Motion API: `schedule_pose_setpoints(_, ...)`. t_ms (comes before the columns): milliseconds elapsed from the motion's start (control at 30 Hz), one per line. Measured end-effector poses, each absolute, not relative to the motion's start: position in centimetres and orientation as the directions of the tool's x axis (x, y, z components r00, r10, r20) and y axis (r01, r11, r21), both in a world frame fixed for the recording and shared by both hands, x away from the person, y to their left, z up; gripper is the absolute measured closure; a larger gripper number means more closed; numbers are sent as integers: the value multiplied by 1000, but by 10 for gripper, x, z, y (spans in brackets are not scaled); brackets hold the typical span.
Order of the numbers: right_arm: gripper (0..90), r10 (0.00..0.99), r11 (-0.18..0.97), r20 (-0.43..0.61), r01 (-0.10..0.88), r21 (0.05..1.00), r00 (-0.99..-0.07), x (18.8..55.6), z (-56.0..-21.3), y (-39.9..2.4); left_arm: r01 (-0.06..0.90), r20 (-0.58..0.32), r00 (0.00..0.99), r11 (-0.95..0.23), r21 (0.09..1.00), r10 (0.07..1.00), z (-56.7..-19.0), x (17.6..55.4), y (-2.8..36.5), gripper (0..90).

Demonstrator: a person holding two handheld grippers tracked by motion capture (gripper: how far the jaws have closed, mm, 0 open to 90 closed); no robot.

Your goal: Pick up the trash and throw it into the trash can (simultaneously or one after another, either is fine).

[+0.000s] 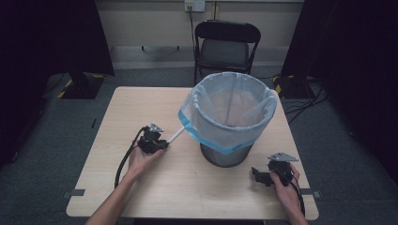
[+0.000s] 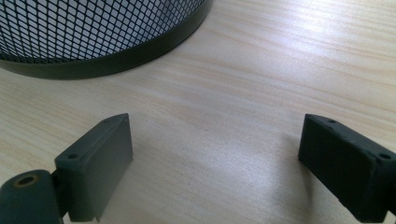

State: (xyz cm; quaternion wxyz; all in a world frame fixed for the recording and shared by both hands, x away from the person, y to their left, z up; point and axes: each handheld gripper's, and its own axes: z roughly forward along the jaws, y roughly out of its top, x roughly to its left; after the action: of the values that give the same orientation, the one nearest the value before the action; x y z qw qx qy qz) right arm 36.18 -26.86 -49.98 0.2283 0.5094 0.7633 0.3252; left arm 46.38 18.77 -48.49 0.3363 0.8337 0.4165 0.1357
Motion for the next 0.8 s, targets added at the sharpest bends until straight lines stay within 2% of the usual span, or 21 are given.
schedule_pose_setpoints(167, 90, 926, 269, -17, 629, 729, -377, 362, -500, -269, 621, -114, 609, -383, 684, 785, -487, 467, 194, 801)
schedule_pose_setpoints(800, 90, 926, 269, -17, 629, 729, -377, 362, -500, -269, 604, -165, 592, -299, 739, 789, -476, 466, 211, 800)
